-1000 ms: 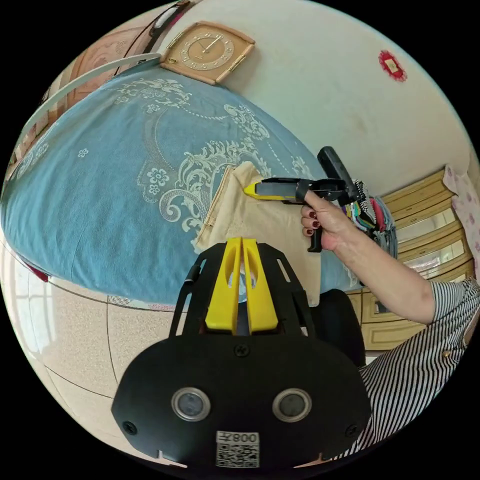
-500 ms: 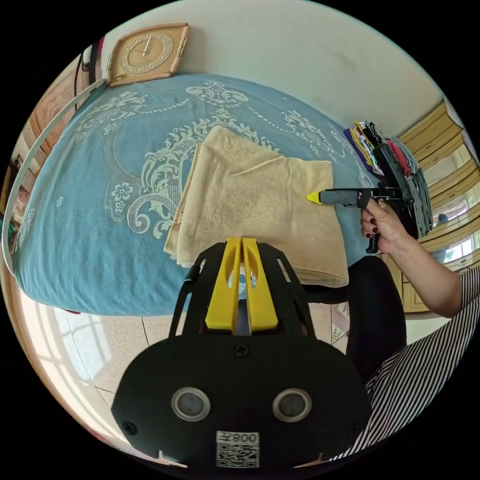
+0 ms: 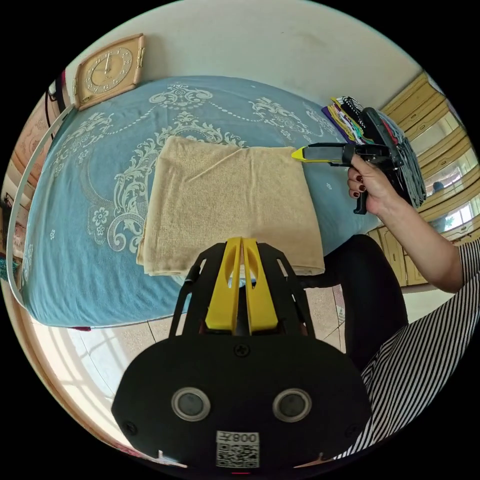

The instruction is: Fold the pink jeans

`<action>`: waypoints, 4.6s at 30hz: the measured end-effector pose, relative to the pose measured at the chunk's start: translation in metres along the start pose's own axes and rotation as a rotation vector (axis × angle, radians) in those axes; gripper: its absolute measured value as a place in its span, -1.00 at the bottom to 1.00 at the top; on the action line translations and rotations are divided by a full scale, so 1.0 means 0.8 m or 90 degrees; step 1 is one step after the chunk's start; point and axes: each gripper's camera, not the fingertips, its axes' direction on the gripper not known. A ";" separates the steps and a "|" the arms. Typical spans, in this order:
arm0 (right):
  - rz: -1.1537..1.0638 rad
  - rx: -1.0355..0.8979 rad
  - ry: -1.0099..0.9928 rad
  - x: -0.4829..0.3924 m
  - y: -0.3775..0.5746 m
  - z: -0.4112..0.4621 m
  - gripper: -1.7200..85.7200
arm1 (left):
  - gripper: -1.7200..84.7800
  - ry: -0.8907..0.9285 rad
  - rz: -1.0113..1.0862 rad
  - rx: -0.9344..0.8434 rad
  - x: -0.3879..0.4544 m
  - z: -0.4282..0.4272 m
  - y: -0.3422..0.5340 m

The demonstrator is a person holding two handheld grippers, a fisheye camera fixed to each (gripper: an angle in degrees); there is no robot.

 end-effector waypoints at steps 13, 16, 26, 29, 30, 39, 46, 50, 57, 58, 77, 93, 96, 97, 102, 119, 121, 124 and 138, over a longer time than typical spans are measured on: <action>-0.075 -0.096 -0.058 -0.003 0.079 -0.014 -0.96 | -0.95 0.012 0.039 -0.074 0.031 0.061 -0.010; -0.026 -0.133 -0.071 0.019 0.103 0.011 -0.95 | -0.95 0.078 -0.013 -0.065 0.008 0.069 -0.011; 0.165 -0.113 -0.323 0.121 0.148 -0.041 -0.84 | -0.82 0.387 -0.127 -0.108 -0.024 0.108 0.022; 0.226 -0.095 -0.394 0.149 0.159 -0.044 -0.80 | -0.79 0.424 -0.179 -0.135 -0.027 0.141 0.028; 0.240 -0.096 -0.404 0.158 0.161 -0.045 -0.79 | -0.79 0.431 -0.188 -0.137 -0.029 0.147 0.029; 0.309 -0.107 -0.406 0.201 0.169 -0.058 -0.71 | -0.88 0.408 -0.213 -0.088 -0.049 0.165 0.035; 0.303 -0.120 -0.465 0.203 0.158 -0.053 -0.65 | -0.93 0.404 -0.174 -0.067 -0.065 0.148 0.040; 0.317 -0.107 -0.489 0.202 0.156 -0.050 -0.65 | -0.94 0.412 -0.169 -0.057 -0.078 0.142 0.046; 0.329 -0.114 -0.532 0.183 0.153 -0.032 -0.75 | -0.93 0.408 -0.157 -0.057 -0.097 0.132 0.058; 0.325 -0.116 -0.529 0.181 0.153 -0.032 -0.76 | -0.93 0.422 -0.159 -0.051 -0.104 0.128 0.064; 0.263 -0.064 -0.572 0.078 0.145 -0.094 -0.88 | -0.62 0.738 -0.622 0.334 -0.323 0.131 0.195; 0.270 -0.056 -0.557 -0.005 0.243 -0.128 -0.90 | -0.78 0.614 -0.553 0.280 -0.275 0.044 0.151; 0.252 -0.051 -0.545 -0.029 0.273 -0.151 -0.90 | -0.78 0.618 -0.526 0.281 -0.242 0.019 0.149; 0.247 -0.050 -0.544 -0.035 0.279 -0.156 -0.90 | -0.78 0.626 -0.520 0.285 -0.228 0.009 0.149; 0.209 -0.025 -0.550 -0.094 0.344 -0.201 -0.91 | -0.78 0.641 -0.481 0.297 -0.170 -0.033 0.144; 0.144 0.155 -0.581 -0.240 0.583 -0.394 -0.92 | -0.79 0.694 -0.295 0.235 0.124 -0.129 0.011; 0.148 0.172 -0.589 -0.250 0.600 -0.411 -0.92 | -0.79 0.689 -0.285 0.222 0.155 -0.134 -0.013; 0.159 0.192 -0.610 -0.262 0.622 -0.434 -0.92 | -0.79 0.678 -0.277 0.202 0.205 -0.138 -0.056; 0.246 0.276 -0.606 -0.294 0.635 -0.632 -0.93 | -0.79 0.692 -0.234 0.067 0.477 -0.097 -0.381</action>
